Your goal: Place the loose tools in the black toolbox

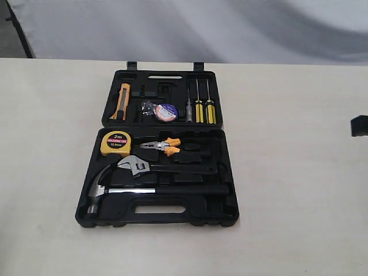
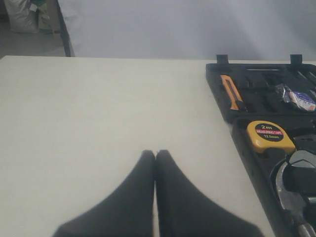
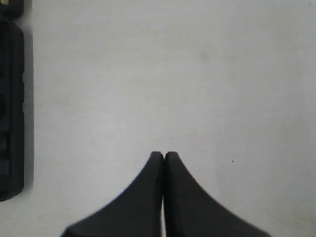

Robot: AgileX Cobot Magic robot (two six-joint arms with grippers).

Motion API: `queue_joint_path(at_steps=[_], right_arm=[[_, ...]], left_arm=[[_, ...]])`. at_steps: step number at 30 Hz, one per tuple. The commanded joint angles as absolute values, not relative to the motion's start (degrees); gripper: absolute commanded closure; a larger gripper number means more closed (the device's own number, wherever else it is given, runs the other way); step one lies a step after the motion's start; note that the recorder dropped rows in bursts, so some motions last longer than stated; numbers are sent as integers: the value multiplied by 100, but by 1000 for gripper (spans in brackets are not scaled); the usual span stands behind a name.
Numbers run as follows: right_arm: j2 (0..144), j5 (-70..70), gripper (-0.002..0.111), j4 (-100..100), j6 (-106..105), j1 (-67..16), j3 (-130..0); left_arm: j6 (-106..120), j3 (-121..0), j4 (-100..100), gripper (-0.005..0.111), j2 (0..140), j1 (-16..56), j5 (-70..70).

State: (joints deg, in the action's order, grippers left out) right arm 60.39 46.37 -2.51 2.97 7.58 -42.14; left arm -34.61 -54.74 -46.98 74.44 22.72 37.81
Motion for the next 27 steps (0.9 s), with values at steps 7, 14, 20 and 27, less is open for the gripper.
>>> queue_joint_path(at_steps=[7,14,20,27], right_arm=[[2895,3330,108,-144,301,788,-2908],[1121,1541,108,-164,324,788,-1622],[448,1553,108,-164,324,788,-1528],[137,1008,108,-165,335,788,-1043]], left_arm=[[-3520,-5420,-4620,105,7398,2253,3683],[-3520,-5420,-4620,105,7398,2253,3683],[-3520,-5420,-4620,105,7398,2253,3683],[-3520,-5420,-4620,105,7398,2253,3683]])
